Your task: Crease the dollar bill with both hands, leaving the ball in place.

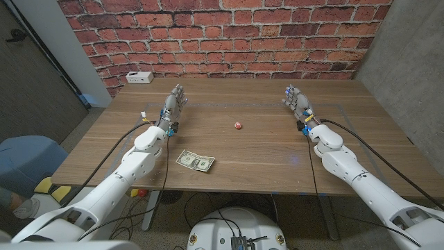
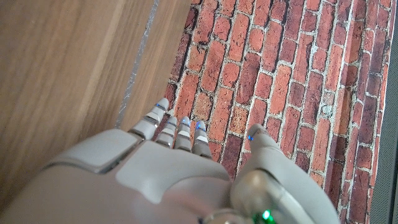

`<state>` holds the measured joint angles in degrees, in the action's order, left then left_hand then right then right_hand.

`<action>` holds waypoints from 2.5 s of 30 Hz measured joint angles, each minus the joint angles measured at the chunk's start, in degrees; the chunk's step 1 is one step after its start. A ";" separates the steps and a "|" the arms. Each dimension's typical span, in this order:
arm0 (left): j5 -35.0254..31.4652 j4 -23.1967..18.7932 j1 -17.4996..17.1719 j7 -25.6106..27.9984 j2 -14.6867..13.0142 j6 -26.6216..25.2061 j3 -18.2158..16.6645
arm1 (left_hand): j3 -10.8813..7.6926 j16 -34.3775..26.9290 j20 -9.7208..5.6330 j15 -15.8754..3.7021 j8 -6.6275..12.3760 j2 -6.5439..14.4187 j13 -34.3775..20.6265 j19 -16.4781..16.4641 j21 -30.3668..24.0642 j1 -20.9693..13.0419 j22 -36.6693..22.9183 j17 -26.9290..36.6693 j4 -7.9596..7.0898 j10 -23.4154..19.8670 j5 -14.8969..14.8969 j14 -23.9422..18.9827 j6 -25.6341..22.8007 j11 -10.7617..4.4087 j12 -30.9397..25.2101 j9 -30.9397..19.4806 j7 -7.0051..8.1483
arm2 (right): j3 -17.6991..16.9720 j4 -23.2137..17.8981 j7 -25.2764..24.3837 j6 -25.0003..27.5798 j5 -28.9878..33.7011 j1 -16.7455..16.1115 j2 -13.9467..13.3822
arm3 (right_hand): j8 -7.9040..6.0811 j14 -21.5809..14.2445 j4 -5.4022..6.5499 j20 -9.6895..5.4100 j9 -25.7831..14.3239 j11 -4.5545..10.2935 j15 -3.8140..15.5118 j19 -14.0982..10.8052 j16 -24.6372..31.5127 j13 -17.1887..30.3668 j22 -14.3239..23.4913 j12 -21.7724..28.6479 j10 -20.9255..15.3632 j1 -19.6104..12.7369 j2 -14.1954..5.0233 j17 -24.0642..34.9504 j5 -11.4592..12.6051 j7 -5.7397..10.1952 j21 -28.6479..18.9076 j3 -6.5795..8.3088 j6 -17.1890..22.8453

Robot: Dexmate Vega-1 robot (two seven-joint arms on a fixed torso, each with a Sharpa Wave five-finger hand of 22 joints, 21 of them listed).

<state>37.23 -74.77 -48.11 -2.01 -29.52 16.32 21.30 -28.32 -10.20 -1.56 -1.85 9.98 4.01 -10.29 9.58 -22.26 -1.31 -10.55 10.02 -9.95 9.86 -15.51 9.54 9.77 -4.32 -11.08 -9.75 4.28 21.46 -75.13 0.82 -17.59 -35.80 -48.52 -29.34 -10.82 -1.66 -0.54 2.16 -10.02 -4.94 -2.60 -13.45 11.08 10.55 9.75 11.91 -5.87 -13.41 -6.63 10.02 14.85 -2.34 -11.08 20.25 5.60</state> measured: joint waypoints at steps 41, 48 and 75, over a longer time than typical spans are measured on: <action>-0.92 0.58 1.67 -1.44 0.25 -1.39 1.67 | 0.23 0.00 0.33 0.00 0.22 0.00 0.02 0.28 0.01 0.00 0.02 -0.15 0.23 -0.12 -0.40 -0.01 -0.02 1.56 -0.43 0.02 -0.01 | 5.10 -18.68 -6.49 -0.15 28.68 -2.17 -10.97 | -1.29 -5.83 -6.09 0.91 0.02 0.22 -0.25 -3.55 0.44 0.19 -0.02 0.43 -6.54 -6.38 -0.78 -0.02 -1.11 1.21 -0.84 4.21 8.75; -0.93 0.16 1.67 -1.65 0.09 -1.70 1.77 | 0.23 0.00 0.59 0.00 0.21 0.00 0.02 0.46 0.12 0.00 0.02 -0.15 0.22 -0.12 -0.40 -0.01 -0.02 1.55 -0.43 0.02 -0.01 | 5.80 -22.47 -6.50 1.12 32.77 -2.18 -12.71 | -1.29 -5.92 -6.33 0.70 0.02 -0.08 -0.16 -3.76 0.44 0.26 -0.02 0.43 -6.83 -6.38 -0.78 0.26 -1.11 1.43 -0.84 4.44 9.15; -0.43 -1.97 0.23 -1.88 -1.02 -2.46 1.61 | 0.23 0.00 0.88 0.00 0.21 0.00 0.02 0.16 0.69 0.00 0.03 -0.14 0.22 0.08 -0.63 -0.01 -0.02 1.75 -0.43 0.03 -0.01 | 9.01 -34.59 -2.71 7.05 50.29 -1.47 -16.95 | -1.29 -7.17 -6.88 0.28 -0.27 0.68 1.09 -4.18 0.44 0.25 -0.02 0.43 -8.40 -6.39 -0.79 0.25 -1.95 2.35 -0.84 5.00 10.89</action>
<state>36.81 -76.74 -47.88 -3.89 -30.54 13.86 22.91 -28.09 -10.20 -0.68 -1.85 10.20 4.01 -10.26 9.73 -21.58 -1.30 -10.52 9.88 -9.72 9.94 -16.14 9.53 9.75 -2.58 -11.51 -9.72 4.27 30.48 -109.71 -1.89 -10.54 14.49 -49.99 -46.29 -12.12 -8.83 -7.43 2.44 -10.29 -4.26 -1.51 -17.64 11.52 10.80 9.73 12.34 -14.27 -19.79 -7.42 10.28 12.90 0.01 -11.92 25.25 16.49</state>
